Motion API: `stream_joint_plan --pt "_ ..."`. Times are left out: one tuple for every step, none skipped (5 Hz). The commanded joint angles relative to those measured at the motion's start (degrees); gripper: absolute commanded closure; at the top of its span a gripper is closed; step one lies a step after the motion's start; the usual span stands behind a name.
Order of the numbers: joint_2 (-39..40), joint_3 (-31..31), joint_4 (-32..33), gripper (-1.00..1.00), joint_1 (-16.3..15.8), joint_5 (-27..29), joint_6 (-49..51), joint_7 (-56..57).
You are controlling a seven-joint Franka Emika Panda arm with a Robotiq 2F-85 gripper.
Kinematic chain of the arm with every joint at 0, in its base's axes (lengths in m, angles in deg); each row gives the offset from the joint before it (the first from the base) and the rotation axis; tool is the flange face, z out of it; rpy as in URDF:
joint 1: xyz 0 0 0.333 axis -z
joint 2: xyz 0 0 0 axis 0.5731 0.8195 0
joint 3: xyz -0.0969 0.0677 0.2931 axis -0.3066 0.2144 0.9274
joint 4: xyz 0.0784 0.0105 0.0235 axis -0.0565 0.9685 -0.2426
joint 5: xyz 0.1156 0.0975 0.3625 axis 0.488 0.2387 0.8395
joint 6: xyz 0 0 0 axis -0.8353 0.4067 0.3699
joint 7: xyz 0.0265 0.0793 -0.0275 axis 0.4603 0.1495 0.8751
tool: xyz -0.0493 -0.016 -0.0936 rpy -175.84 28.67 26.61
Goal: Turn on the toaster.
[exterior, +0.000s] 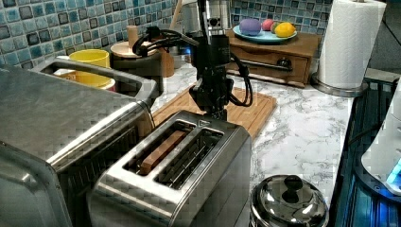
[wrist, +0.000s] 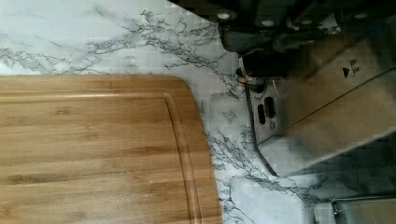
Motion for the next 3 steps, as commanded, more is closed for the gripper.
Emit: stream_joint_plan --pt "8.94 3.74 7.5 1.0 -3.61 2.29 -5.85 -5.16" --pt "8.92 2.51 7.52 1.0 -4.88 2.44 -5.81 -5.05" --pt "8.94 3.54 7.51 1.0 -3.81 2.32 -5.84 -5.13"
